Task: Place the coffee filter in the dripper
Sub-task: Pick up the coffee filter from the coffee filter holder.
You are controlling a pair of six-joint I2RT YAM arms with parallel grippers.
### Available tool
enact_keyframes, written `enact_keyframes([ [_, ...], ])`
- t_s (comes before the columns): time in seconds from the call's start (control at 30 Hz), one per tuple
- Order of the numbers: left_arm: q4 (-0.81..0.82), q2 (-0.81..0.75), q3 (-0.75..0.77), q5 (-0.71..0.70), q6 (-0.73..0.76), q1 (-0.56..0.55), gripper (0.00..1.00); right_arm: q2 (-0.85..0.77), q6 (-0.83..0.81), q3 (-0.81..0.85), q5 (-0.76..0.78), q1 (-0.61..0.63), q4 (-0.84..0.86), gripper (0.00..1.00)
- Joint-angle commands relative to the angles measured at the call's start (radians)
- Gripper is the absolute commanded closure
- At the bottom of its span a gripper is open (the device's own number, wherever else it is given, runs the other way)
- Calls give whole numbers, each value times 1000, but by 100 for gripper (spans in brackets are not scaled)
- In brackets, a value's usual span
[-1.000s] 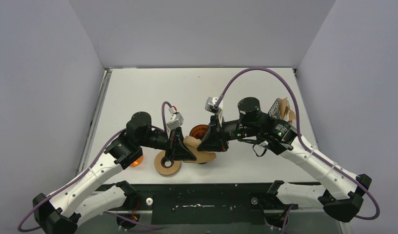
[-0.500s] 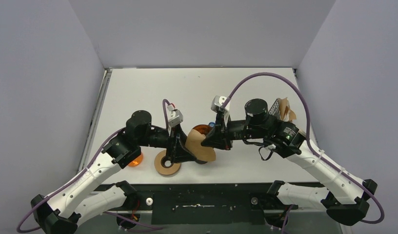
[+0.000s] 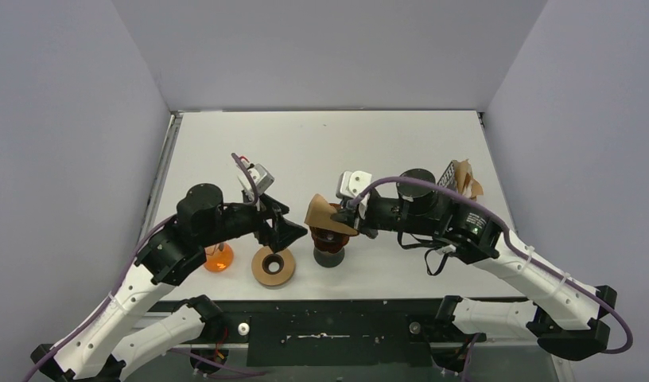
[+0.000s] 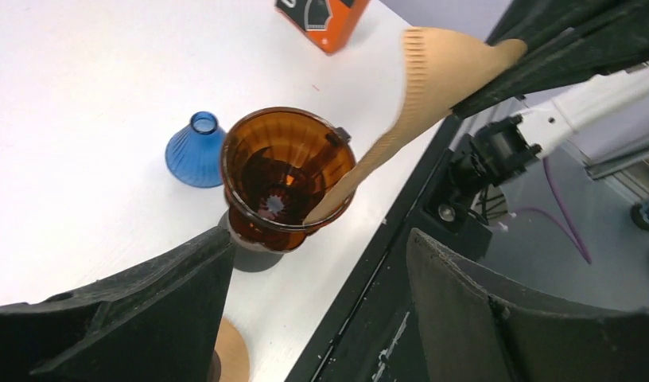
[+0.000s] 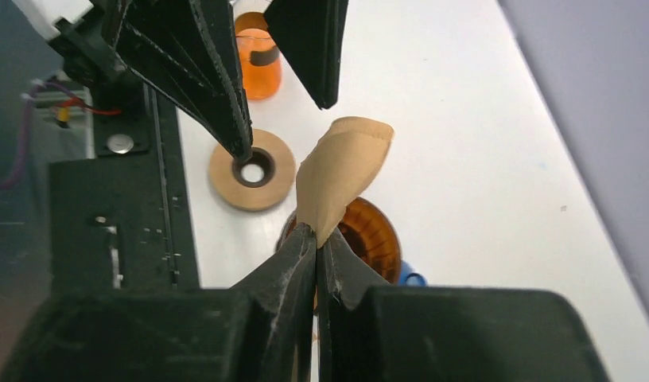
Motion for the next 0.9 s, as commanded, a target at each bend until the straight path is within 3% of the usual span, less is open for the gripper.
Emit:
enact_keyframes([
  [0.0, -28, -20, 55, -156, -55, 5, 23, -23, -263, -7, 161, 49, 111, 100],
  [0.23, 22, -36, 38, -147, -143, 15, 22, -30, -540, -93, 329, 133, 224, 100],
  [0.4, 48, -41, 52, -151, -206, 23, 22, -32, -752, -184, 542, 232, 343, 100],
  [0.63, 92, -37, 50, -134, -318, 45, 23, -85, -950, -291, 648, 267, 479, 100],
  [0.87, 278, 25, -3, 93, -500, 174, 29, -177, -1080, -425, 668, 277, 554, 100],
])
